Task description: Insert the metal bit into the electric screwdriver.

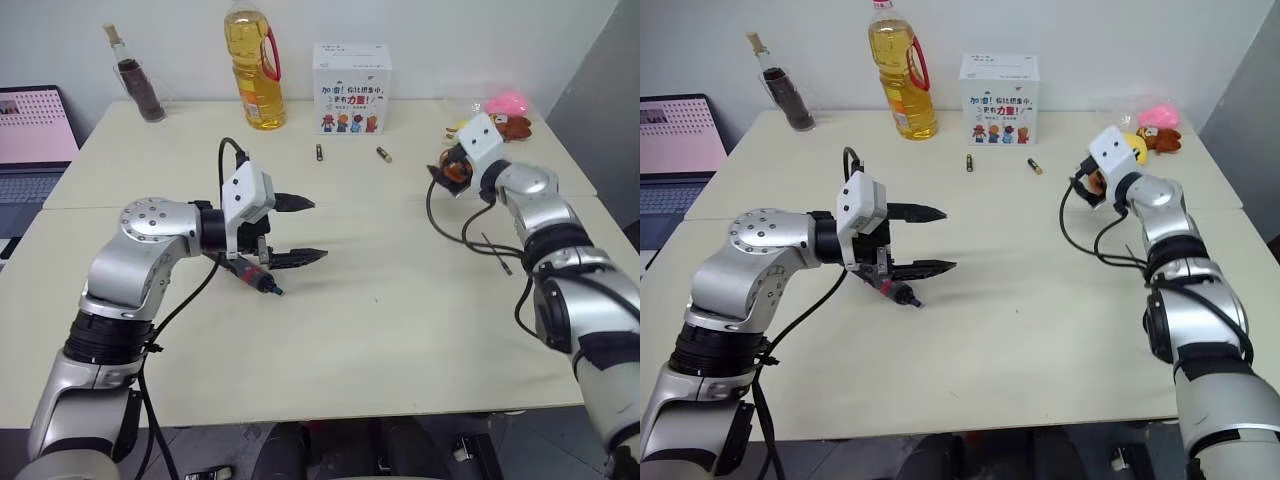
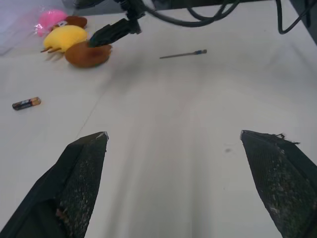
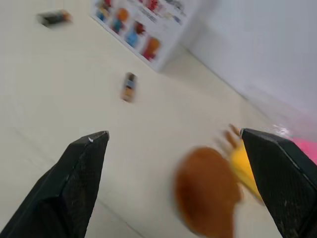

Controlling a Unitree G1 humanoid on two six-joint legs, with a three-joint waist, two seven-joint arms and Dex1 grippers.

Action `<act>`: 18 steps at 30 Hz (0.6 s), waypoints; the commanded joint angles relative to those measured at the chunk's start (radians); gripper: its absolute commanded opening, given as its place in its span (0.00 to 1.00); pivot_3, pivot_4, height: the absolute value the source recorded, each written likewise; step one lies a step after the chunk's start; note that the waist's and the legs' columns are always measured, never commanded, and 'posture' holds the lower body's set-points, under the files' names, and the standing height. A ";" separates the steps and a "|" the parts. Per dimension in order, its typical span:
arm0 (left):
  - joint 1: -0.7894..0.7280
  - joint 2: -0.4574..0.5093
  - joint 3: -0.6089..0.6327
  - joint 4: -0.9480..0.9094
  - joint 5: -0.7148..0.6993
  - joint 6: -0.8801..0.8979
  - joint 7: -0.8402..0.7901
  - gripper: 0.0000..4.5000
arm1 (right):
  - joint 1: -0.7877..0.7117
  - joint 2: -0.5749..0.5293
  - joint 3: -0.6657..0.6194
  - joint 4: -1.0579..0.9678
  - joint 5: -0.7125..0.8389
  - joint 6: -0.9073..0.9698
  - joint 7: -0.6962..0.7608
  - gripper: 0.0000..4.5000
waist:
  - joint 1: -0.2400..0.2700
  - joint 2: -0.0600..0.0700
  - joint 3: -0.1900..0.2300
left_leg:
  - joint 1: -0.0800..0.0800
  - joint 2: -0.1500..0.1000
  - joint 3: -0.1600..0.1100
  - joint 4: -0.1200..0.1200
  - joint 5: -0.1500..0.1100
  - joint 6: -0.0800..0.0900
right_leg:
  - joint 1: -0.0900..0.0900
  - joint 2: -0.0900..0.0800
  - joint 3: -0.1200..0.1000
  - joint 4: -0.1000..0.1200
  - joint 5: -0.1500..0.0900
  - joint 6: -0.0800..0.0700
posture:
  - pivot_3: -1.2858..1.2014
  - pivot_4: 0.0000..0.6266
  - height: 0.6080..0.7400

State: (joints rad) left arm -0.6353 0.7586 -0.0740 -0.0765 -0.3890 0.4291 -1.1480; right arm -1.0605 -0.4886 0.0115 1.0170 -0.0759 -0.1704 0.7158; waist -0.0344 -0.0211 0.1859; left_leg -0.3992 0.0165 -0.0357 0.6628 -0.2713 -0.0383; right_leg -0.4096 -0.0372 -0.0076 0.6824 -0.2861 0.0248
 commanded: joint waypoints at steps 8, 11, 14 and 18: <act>-0.025 0.193 -0.021 0.177 0.085 -0.188 -0.277 1.00 | 0.682 -0.042 -0.023 -1.309 0.440 0.623 0.156 0.99 | 0.010 0.002 0.001 | 0.001 -0.003 -0.006 0.001 -0.002 0.004 | 0.003 0.002 -0.003 0.000 0.000 0.000 | 0.52 0.24 1.00; -0.078 0.245 -0.105 0.334 0.236 -0.419 -0.358 1.00 | 0.783 -0.034 -0.021 -1.474 0.505 0.703 0.114 0.99 | 0.009 0.003 0.001 | 0.003 -0.005 -0.007 0.001 -0.003 0.005 | 0.004 0.002 -0.003 0.002 0.000 0.000 | 0.52 0.24 1.00; -0.215 0.246 -0.230 0.548 0.412 -0.716 -0.439 1.00 | 0.906 -0.044 -0.006 -1.605 0.558 0.730 0.113 0.99 | 0.011 0.002 0.000 | 0.004 -0.004 -0.006 0.002 -0.003 0.005 | 0.004 0.004 -0.004 0.003 0.000 0.000 | 0.52 0.24 1.00; -0.325 0.180 -0.319 0.742 0.526 -0.955 -0.448 1.00 | 0.968 -0.056 0.003 -1.650 0.565 0.734 0.091 0.99 | 0.027 0.002 0.000 | 0.003 -0.004 -0.005 0.003 -0.003 0.005 | 0.004 0.005 -0.005 0.003 0.000 0.000 | 0.52 0.24 1.00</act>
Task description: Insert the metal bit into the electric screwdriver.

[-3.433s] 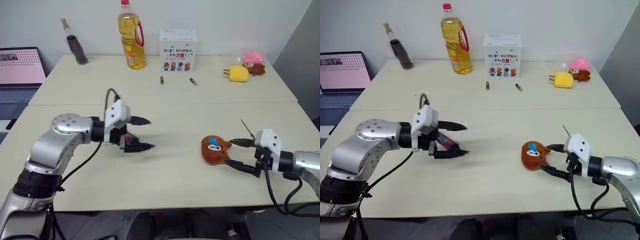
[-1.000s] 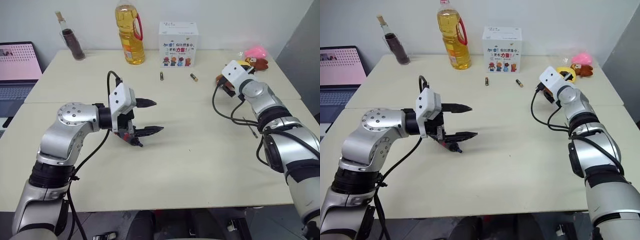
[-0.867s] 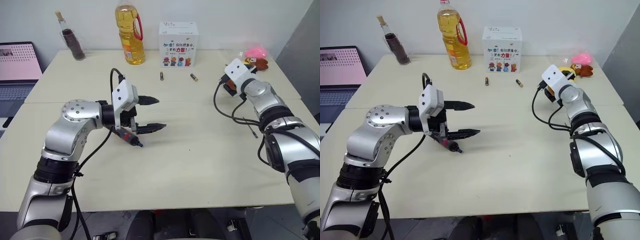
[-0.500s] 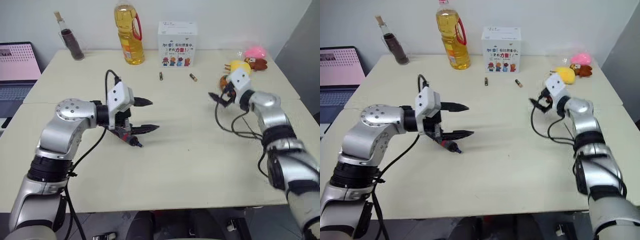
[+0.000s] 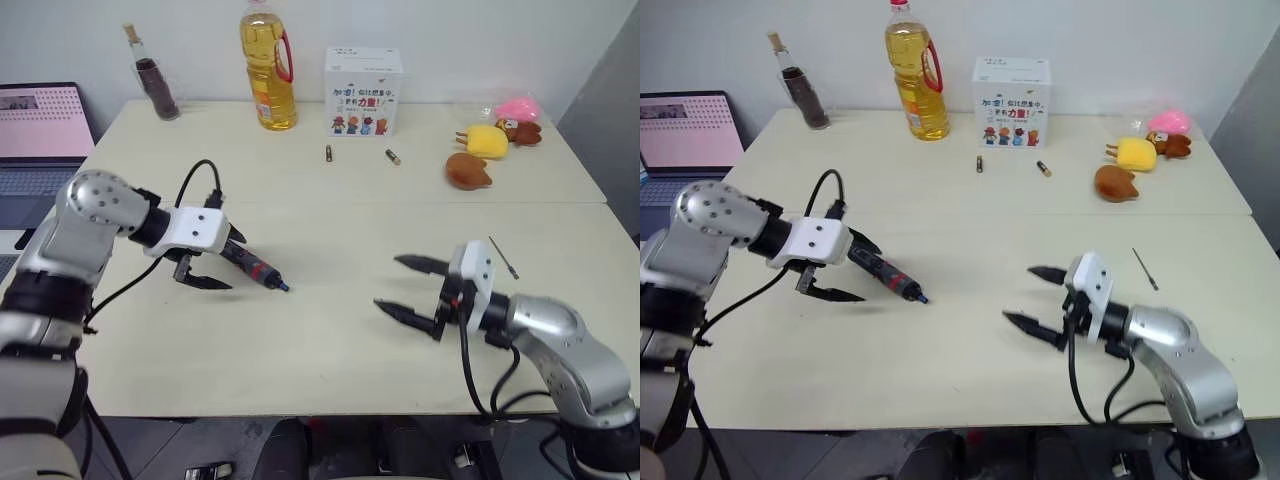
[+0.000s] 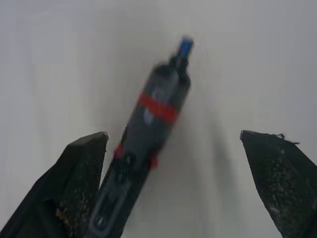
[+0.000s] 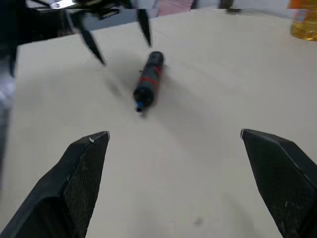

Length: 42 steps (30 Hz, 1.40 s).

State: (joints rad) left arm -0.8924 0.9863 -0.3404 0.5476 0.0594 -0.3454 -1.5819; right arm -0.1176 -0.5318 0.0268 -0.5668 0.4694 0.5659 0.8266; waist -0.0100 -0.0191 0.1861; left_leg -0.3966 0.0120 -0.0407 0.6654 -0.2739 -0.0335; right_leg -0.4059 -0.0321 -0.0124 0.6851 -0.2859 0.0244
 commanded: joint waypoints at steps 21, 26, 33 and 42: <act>-0.236 -0.274 -0.113 0.363 0.216 -0.270 0.001 1.00 | 0.203 -0.004 0.016 -0.139 -0.012 -0.082 -0.122 0.99 | 0.000 -0.001 0.000 | -0.001 0.000 -0.001 0.003 0.000 0.000 | 0.000 0.000 -0.001 0.002 0.000 0.001 | 0.52 0.24 1.00; -0.222 -0.286 -0.133 0.357 0.233 -0.281 -0.020 1.00 | 0.199 0.006 0.035 -0.158 -0.007 -0.071 -0.150 0.99 | -0.001 -0.001 0.000 | -0.001 0.000 -0.001 0.003 0.000 0.000 | 0.000 0.000 -0.001 0.002 0.000 0.001 | 0.52 0.24 1.00; -0.197 -0.304 -0.152 0.351 0.256 -0.270 -0.019 1.00 | 0.189 0.011 0.052 -0.194 0.009 -0.032 -0.192 0.99 | -0.001 -0.001 0.000 | -0.001 0.000 -0.002 0.005 0.000 0.000 | 0.000 0.000 -0.001 0.004 0.000 0.001 | 0.52 0.24 1.00; -0.186 -0.311 -0.167 0.374 0.289 -0.282 0.008 1.00 | 0.177 0.002 0.039 -0.201 0.039 -0.004 -0.211 0.99 | -0.001 -0.001 -0.001 | -0.001 0.000 -0.002 0.009 0.000 0.001 | 0.000 0.000 -0.001 0.006 0.000 0.001 | 0.52 0.24 1.00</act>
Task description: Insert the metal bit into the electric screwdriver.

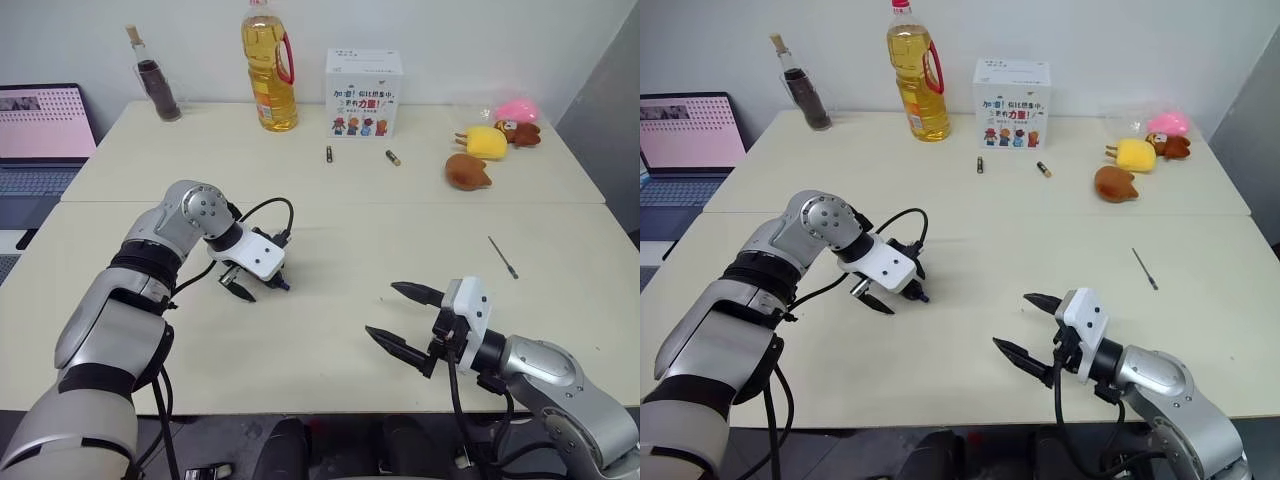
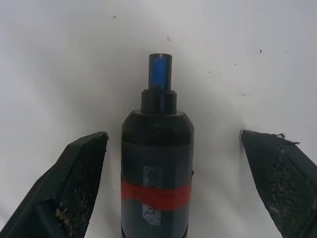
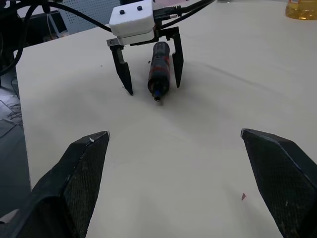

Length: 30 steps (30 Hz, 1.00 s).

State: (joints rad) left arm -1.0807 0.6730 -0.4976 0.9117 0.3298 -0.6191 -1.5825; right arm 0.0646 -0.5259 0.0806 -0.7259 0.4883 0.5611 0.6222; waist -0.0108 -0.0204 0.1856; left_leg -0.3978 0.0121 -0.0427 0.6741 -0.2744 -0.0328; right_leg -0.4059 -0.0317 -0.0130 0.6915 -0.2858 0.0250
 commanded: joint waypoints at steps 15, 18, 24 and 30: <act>-0.004 -0.011 0.026 0.009 -0.025 0.011 0.016 0.37 | 0.008 -0.010 -0.015 -0.018 0.016 -0.029 -0.002 1.00 | -0.007 0.000 0.000 | 0.000 0.000 -0.001 0.004 -0.001 0.001 | 0.000 0.001 0.000 0.005 0.000 0.000 | 0.52 0.24 1.00; -0.054 -0.057 0.120 -0.029 -0.149 0.192 -0.004 0.37 | -0.001 -0.004 -0.038 -0.001 0.035 -0.023 -0.007 1.00 | -0.004 0.000 0.000 | 0.000 0.000 -0.001 0.004 -0.001 0.001 | 0.000 0.001 0.000 0.005 0.000 0.000 | 0.52 0.24 1.00; -0.113 -0.104 0.275 -0.198 -0.376 0.608 -0.020 0.37 | -0.021 -0.012 -0.058 0.025 0.036 -0.033 0.003 1.00 | 0.001 -0.001 0.000 | -0.002 0.000 -0.003 0.005 -0.001 0.001 | 0.000 0.000 -0.001 0.005 0.000 0.000 | 0.52 0.24 1.00; -0.039 -0.234 0.489 -0.454 -0.606 1.072 0.273 0.37 | -0.063 0.012 -0.083 0.060 0.031 -0.031 -0.035 1.00 | -0.009 -0.001 0.000 | -0.001 0.000 -0.007 0.005 -0.001 0.001 | 0.000 0.000 0.001 0.005 0.000 0.000 | 0.52 0.24 1.00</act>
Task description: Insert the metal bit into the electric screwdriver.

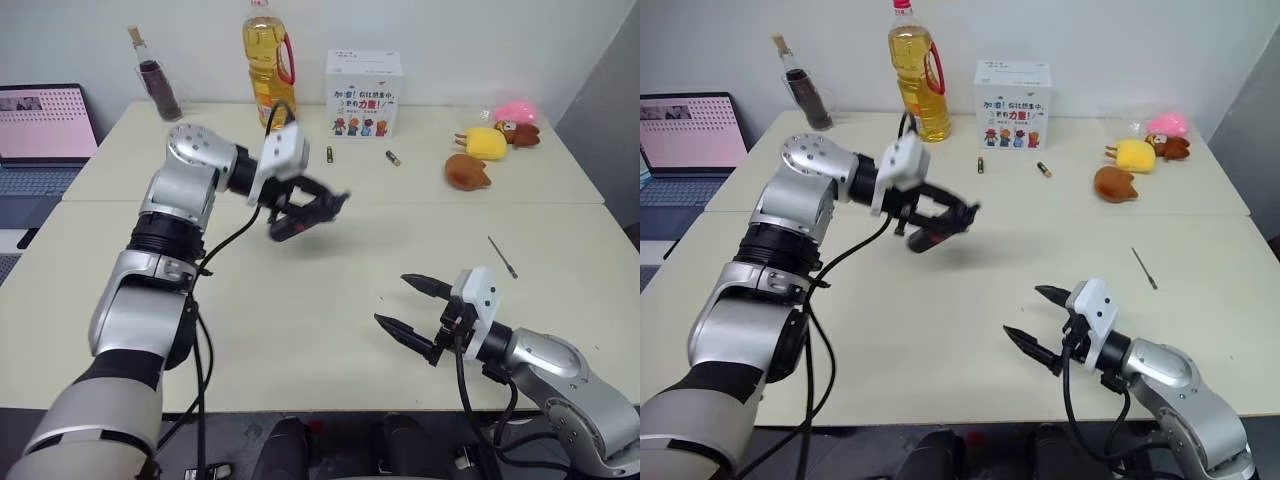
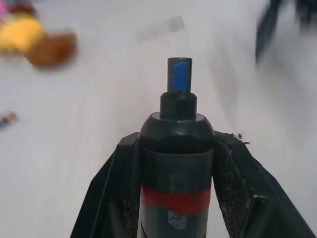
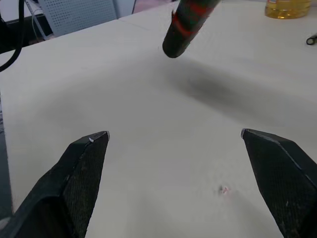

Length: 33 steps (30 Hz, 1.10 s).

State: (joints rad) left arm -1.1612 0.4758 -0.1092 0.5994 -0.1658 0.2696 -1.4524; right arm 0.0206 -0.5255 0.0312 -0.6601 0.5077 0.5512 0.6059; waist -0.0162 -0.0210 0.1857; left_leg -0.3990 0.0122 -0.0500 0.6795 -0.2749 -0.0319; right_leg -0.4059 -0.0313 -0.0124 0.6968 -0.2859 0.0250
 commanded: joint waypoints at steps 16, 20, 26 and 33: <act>0.442 -0.385 0.150 -0.449 -0.169 0.012 0.654 0.37 | -0.067 0.063 -0.033 0.027 -0.078 -0.019 -0.130 1.00 | -0.010 0.001 -0.001 | 0.001 -0.001 0.000 -0.001 0.000 0.000 | 0.000 -0.002 0.003 0.001 0.000 0.000 | 0.52 0.24 1.00; 0.537 -0.338 0.100 -0.521 -0.159 0.012 0.630 0.37 | -0.057 0.059 -0.021 -0.018 -0.054 -0.028 -0.099 1.00 | -0.010 0.001 -0.001 | 0.001 -0.001 0.000 -0.001 0.000 0.000 | 0.000 -0.002 0.003 0.001 0.000 0.000 | 0.52 0.24 1.00; 0.622 -0.276 0.093 -0.574 -0.170 0.022 0.641 0.37 | -0.096 0.093 -0.033 -0.063 0.000 -0.028 -0.110 1.00 | -0.008 0.002 -0.001 | 0.002 -0.001 0.000 -0.001 0.000 0.000 | 0.001 -0.002 0.003 0.001 0.000 0.000 | 0.52 0.24 1.00; 0.706 -0.171 0.108 -0.645 -0.186 0.048 0.622 0.37 | -0.188 0.060 -0.058 -0.086 0.082 0.046 -0.103 1.00 | -0.014 0.003 -0.003 | 0.004 0.000 0.000 -0.002 0.000 0.000 | 0.001 -0.001 0.003 0.001 0.000 -0.001 | 0.52 0.24 1.00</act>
State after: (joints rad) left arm -0.4768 0.2731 -0.0118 -0.0299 -0.3571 0.3037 -0.8307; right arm -0.1552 -0.4544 -0.0125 -0.7141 0.5645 0.5842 0.4970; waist -0.0297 -0.0183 0.1830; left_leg -0.3949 0.0122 -0.0506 0.6774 -0.2748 -0.0321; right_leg -0.4037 -0.0326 -0.0096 0.6972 -0.2862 0.0244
